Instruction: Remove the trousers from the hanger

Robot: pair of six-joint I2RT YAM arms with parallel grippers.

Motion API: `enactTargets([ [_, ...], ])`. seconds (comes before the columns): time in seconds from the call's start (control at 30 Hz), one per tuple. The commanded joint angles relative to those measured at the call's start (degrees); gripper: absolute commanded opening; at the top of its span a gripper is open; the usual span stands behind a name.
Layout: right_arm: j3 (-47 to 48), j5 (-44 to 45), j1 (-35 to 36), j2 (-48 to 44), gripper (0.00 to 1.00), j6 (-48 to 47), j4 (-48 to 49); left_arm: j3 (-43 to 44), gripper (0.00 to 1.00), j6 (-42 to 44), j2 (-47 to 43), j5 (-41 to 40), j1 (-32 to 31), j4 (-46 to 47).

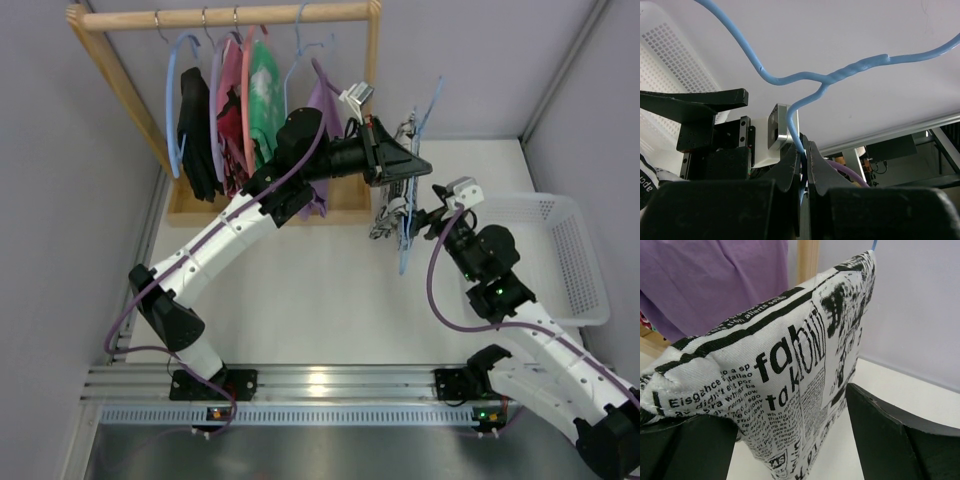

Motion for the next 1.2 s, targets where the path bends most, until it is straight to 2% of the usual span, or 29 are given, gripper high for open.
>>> enactTargets([
  [0.0, 0.8, 1.6, 1.3, 0.6, 0.83, 0.2, 5.8, 4.3, 0.00, 0.7, -3.4, 1.7, -0.3, 10.9],
  [0.17, -1.2, 9.1, 1.6, 3.3, 0.85, -0.2, 9.6, 4.7, 0.00, -0.5, -3.2, 1.5, -0.3, 10.9],
  [0.27, -1.2, 8.7, 1.6, 4.5, 0.86, 0.9, 11.2, 4.9, 0.00, -1.6, -3.1, 1.8, -0.4, 11.1],
  [0.4, -0.2, 6.9, 1.5, 5.9, 0.93, 1.3, 13.4, 5.2, 0.00, -3.0, -3.0, 2.1, -0.4, 11.9],
  [0.57, 0.1, 5.6, 1.7, 8.0, 0.89, -0.2, 16.3, 5.9, 0.00, -4.1, -2.7, 2.2, -0.4, 12.0],
  [0.63, 0.2, 5.6, 1.6, 8.6, 0.79, -0.9, 16.9, 6.4, 0.00, -4.2, -2.6, 2.1, -0.4, 11.8],
  [0.67, 0.2, 5.6, 1.6, 9.1, 0.67, -1.2, 17.1, 6.6, 0.00, -4.1, -2.7, 2.1, -0.4, 11.8],
  [0.77, 0.1, 5.6, 1.6, 9.4, 0.47, -2.2, 17.6, 6.8, 0.00, -3.9, -2.8, 2.1, -0.4, 11.6],
  [0.8, 0.1, 5.7, 1.5, 9.4, 0.36, -2.6, 17.6, 6.7, 0.00, -3.8, -3.0, 2.1, -0.4, 11.5],
  [0.9, 0.6, 5.8, 1.6, 9.0, 0.19, -3.4, 16.9, 6.6, 0.00, -3.4, -3.4, 2.1, -0.4, 11.2],
  [1.07, 3.2, 4.9, 1.3, 7.2, 0.02, -4.4, 13.2, 5.0, 0.00, -2.2, -4.2, 1.8, 0.0, 10.0],
  [1.17, 5.3, 3.7, 0.9, 6.2, 0.00, -4.8, 10.6, 3.9, 0.00, -1.5, -4.8, 1.7, 0.9, 9.7],
])
